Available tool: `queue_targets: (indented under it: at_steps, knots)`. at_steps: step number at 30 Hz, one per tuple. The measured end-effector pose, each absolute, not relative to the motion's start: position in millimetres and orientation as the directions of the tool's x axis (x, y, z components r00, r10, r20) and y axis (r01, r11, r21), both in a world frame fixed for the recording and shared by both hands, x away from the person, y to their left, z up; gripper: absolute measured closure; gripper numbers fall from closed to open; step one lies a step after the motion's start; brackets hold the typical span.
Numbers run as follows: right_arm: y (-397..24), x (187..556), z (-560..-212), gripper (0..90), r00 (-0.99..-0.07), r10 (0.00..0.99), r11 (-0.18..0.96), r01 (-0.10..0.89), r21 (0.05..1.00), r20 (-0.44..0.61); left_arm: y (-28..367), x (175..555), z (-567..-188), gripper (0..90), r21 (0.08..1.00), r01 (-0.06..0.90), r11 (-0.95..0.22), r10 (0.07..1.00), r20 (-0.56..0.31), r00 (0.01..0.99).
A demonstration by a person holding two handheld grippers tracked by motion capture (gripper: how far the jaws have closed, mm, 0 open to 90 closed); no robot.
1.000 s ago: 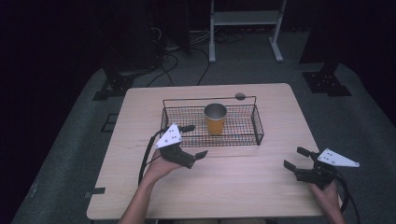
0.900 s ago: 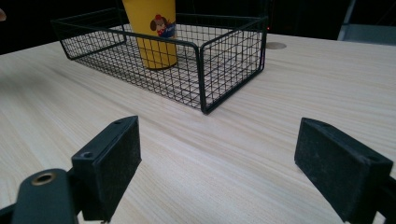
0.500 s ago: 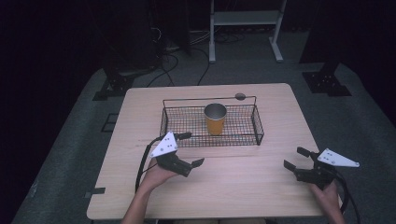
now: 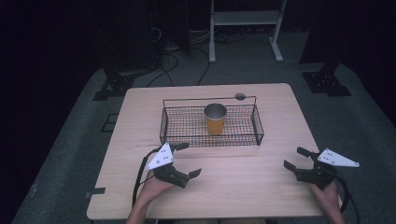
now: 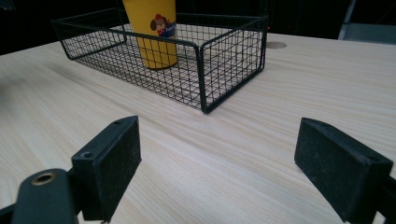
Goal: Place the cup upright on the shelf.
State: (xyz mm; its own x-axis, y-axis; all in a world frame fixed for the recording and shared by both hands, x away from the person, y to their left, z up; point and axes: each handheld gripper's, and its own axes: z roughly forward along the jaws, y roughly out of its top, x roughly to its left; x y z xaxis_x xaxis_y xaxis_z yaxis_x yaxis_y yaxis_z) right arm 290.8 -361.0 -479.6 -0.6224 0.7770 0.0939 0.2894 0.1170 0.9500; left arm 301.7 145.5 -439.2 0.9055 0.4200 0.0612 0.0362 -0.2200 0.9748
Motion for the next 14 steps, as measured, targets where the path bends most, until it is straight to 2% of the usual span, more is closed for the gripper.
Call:
queue_targets:
  at_steps: [14]
  knots:
    - [-362, 291, -480, 13.5, -0.631, 0.77, 0.118, 0.287, 0.951, 0.095, 155, 279, -458, 0.5, 0.977, 0.064, -0.202, 0.436, 0.032, 0.899]
